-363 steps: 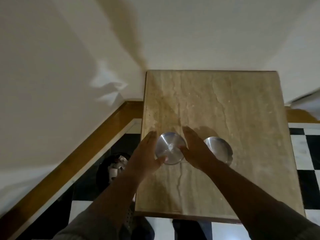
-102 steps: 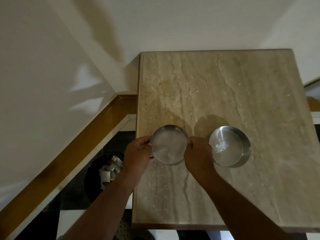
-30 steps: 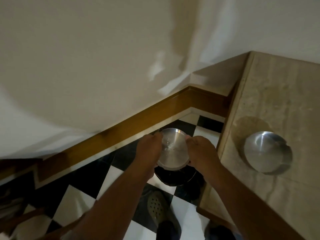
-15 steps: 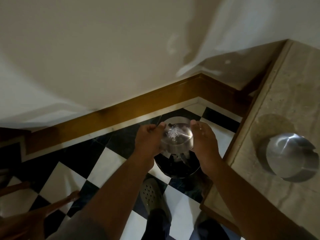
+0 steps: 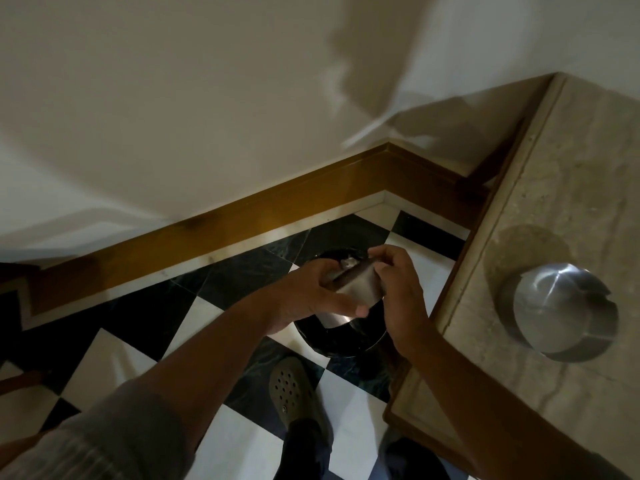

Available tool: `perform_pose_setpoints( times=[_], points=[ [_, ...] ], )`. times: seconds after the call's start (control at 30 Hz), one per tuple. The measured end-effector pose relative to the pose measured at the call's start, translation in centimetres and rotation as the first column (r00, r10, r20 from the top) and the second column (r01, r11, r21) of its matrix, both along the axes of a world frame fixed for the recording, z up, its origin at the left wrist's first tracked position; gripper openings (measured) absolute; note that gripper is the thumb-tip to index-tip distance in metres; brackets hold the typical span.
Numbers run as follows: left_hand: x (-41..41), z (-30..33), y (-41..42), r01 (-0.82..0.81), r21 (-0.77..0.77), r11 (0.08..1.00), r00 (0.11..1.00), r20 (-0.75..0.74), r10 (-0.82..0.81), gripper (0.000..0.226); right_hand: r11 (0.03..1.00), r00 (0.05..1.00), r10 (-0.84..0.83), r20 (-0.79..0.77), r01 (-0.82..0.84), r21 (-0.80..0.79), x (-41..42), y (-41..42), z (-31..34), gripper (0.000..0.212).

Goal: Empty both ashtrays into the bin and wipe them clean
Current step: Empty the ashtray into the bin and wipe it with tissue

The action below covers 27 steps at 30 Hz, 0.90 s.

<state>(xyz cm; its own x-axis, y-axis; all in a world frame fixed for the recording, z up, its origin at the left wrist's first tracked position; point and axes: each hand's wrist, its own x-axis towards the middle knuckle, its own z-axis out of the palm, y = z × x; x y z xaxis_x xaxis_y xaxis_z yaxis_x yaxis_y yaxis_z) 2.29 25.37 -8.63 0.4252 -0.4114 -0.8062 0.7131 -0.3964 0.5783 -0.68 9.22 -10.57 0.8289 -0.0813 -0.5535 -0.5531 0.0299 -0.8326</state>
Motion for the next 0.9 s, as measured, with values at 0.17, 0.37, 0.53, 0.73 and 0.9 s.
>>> perform_pose_setpoints(
  times=[0.17, 0.37, 0.53, 0.73, 0.9],
  points=[
    [-0.7, -1.1, -0.9, 0.207, 0.314, 0.927, 0.911, 0.283, -0.300, 0.124, 0.993, 0.998, 0.057, 0.022, -0.054, -0.106, 0.3, -0.3, 0.0, 0.059],
    [-1.3, -1.9, -1.3, 0.301, 0.458, 0.837, 0.760, 0.414, -0.500, 0.134, 0.989, 0.991, 0.104, 0.085, -0.093, -0.119, -0.4, -0.4, 0.0, 0.062],
    [-1.0, -2.5, 0.3, 0.342, 0.635, 0.692, 0.506, 0.496, -0.706, 0.135, 0.900, 0.912, 0.366, 0.186, -0.297, -0.318, -1.7, -1.1, -1.2, 0.069],
    [-0.4, -2.2, 1.5, 0.351, 0.656, 0.668, 0.382, 0.550, -0.742, 0.136, 0.621, 0.616, 0.753, 0.231, -0.548, -0.561, -2.9, -3.4, -2.6, 0.077],
    [-0.4, -3.0, 1.2, 0.344, 0.679, 0.649, 0.352, 0.548, -0.759, 0.135, 0.304, 0.379, 0.918, 0.122, -0.469, -0.830, -1.8, -4.7, -1.3, 0.089]
  ],
)
